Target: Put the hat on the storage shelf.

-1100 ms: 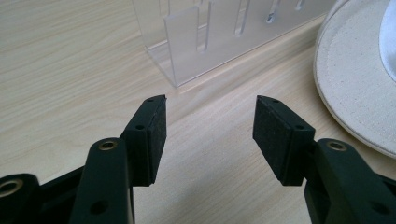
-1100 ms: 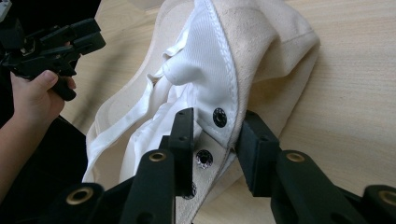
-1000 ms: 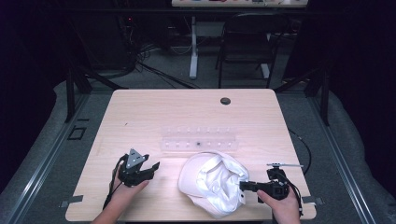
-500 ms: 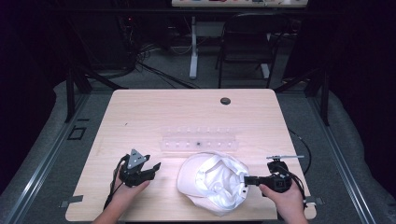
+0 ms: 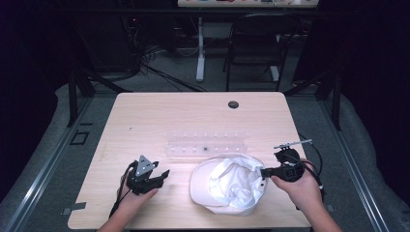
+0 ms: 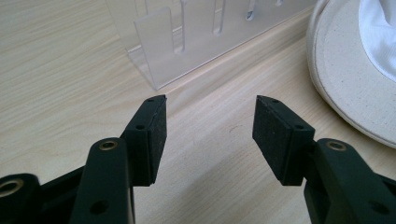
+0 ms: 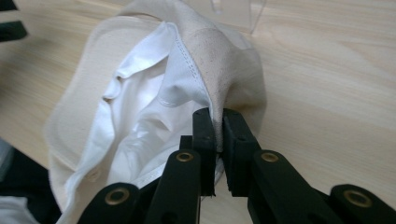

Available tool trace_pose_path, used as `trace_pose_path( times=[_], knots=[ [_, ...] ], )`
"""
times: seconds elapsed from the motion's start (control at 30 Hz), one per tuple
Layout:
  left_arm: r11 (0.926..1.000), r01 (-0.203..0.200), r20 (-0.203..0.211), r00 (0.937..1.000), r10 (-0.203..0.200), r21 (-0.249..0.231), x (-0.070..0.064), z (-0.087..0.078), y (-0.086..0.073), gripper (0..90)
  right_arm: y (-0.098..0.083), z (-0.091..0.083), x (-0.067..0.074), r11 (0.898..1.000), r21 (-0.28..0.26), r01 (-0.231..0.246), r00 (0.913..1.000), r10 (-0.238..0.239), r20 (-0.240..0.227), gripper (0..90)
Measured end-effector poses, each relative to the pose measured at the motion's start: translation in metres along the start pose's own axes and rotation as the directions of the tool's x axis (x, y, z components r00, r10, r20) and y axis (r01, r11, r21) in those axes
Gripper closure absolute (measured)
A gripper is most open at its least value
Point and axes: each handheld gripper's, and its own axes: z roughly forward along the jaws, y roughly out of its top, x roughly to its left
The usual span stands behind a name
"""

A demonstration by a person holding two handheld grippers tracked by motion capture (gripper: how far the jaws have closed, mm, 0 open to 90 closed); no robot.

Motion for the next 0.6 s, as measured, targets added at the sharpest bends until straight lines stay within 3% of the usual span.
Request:
trace_pose_path(
  times=[0.1,0.33,0.47,0.6],
  knots=[
    [1.0000,0.002,-0.002,1.0000,-0.002,0.000,0.000,0.000,0.000,45.5,0.005,0.002,0.003,0.999,0.027,0.018,0.9993,-0.019,0.033,84.7],
    [1.0000,0.004,-0.002,1.0000,-0.004,-0.002,0.000,0.000,0.000,45.5,0.016,0.005,0.001,0.995,0.095,-0.041,0.9991,0.042,-0.010,84.3],
    [1.0000,0.005,-0.003,1.0000,-0.005,-0.002,0.000,0.000,0.000,45.5,0.017,0.006,0.004,0.993,0.096,-0.069,0.9973,0.071,-0.019,83.5],
    [1.0000,0.003,-0.001,1.0000,-0.003,-0.001,0.000,0.000,0.000,45.5,0.018,0.006,0.003,0.989,0.135,-0.064,0.9965,0.070,-0.044,82.0]
  ],
)
